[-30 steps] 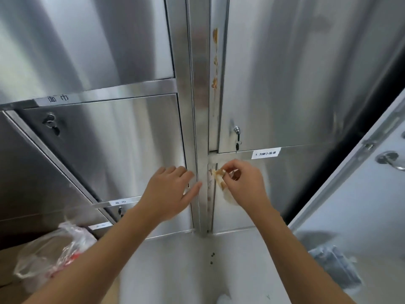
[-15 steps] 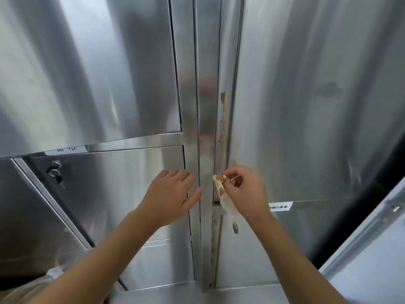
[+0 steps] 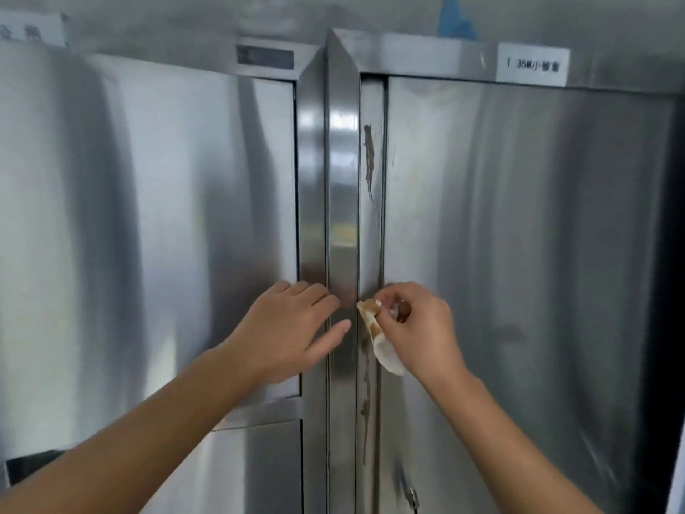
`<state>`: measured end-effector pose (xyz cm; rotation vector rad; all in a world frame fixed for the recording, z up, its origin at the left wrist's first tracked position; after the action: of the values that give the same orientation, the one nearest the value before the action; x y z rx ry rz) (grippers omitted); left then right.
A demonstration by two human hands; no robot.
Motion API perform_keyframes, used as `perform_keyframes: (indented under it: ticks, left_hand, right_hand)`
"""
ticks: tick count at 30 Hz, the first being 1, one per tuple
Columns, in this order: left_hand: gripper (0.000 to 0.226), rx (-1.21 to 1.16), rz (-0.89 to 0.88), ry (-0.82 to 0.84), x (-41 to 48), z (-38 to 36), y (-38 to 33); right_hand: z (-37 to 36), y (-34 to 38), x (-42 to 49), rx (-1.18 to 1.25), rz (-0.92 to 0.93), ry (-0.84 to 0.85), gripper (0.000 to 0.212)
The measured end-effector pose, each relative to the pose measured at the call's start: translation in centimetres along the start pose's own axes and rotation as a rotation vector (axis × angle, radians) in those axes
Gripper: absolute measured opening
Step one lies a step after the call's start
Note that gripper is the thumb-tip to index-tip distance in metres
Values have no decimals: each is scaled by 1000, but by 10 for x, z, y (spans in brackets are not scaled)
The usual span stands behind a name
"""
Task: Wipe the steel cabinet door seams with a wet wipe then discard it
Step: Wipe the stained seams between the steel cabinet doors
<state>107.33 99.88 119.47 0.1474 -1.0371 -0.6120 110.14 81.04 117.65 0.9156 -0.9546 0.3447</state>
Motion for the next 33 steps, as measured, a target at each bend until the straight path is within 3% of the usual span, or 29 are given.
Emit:
perform_keyframes:
  ticks: [7,14,20,25,29,33]
  left_hand:
    - [54,56,-73,-88,65,44,30]
    - [45,107,-72,-256,112,85,73]
    - [62,120,-54,-178,144,101,88]
    - [50,151,-70,-305,153,108,87]
    - [47,153,-75,-323,150,101,90]
    - [46,136,-66,-316,147,91,96]
  right_hand:
    - [24,41,70,6,156,-107,16]
    - [46,83,142,67,260,-228,13]
    - [46,114,201,-64,354,-234,12]
    - [43,121,235,-155,394,-297,8]
    - [33,124,237,-221,461,-310,4]
    - [26,127,234,-290,517,-312,12]
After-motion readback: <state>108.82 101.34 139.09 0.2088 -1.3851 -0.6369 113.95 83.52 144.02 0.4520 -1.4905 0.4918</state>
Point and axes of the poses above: each hand's wrist, its own x-axis towards the middle knuckle, its own z-axis out of the back of the hand, y = z × x, the point moved 5 cm from there along x, towards the middle knuckle, and after that the axes turned 7 degrees about -y, right-handed, at the moved point
